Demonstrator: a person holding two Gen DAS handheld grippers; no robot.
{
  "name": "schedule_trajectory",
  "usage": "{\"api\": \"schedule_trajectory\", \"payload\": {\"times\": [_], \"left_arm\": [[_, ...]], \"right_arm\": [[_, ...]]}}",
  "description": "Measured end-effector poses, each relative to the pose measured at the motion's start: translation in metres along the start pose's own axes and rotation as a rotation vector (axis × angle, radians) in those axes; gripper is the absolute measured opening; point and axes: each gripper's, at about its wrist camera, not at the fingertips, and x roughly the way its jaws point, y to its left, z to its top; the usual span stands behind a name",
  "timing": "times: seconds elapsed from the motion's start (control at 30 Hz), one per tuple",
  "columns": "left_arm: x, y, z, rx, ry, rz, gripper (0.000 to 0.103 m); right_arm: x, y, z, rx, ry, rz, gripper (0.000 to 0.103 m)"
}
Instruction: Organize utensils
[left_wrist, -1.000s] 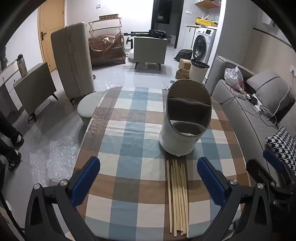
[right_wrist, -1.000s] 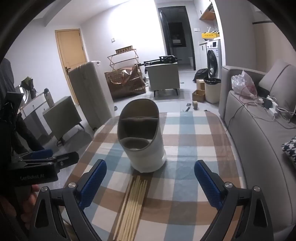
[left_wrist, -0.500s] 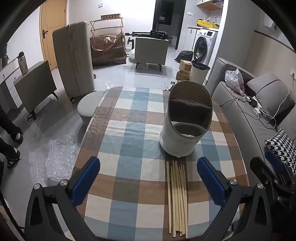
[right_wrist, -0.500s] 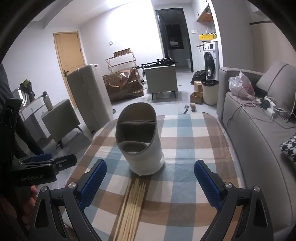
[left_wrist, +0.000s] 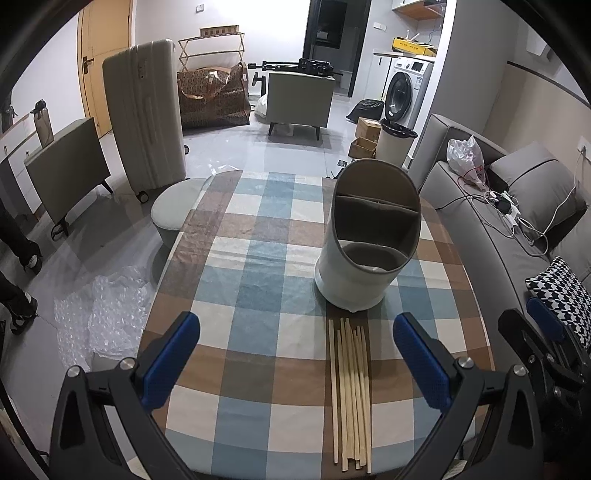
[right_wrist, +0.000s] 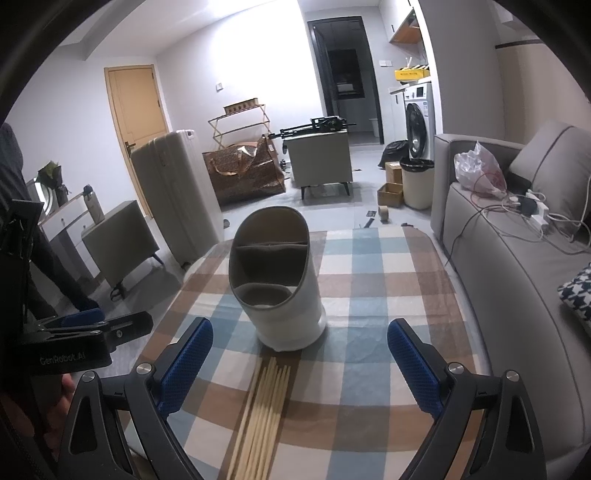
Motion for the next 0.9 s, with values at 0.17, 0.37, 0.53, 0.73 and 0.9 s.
{"api": "schedule_trajectory", "payload": {"times": [0.17, 0.37, 0.53, 0.73, 0.9], "left_arm": [[-0.0009, 0.0003, -0.0005, 0.006, -0.001, 0.000, 0.102], [-0.0022, -0.0001, -0.0001, 0.000, 0.000, -0.002, 0.102], [-0.0023, -0.0014, 0.0003, 0.003, 0.000, -0.002, 0.102], [-0.0026, -0.0017, 0.0002, 0.006, -0.002, -0.003, 0.102], [-0.0026, -0.0019, 0.0001, 0.005, -0.003, -0.002, 0.102]], "right_arm": [[-0.0005, -0.0001, 0.0003, 0.000, -0.002, -0.002, 0.096], [-0.0010, -0.0003, 0.0004, -0.001, -0.003, -0.002, 0.096], [-0.0012, -0.0004, 0.0003, 0.000, -0.003, -0.001, 0.096], [-0.0013, -0.0006, 0.0001, 0.001, -0.004, -0.001, 0.096], [-0.0013, -0.0008, 0.0003, -0.001, -0.003, -0.001, 0.096]]}}
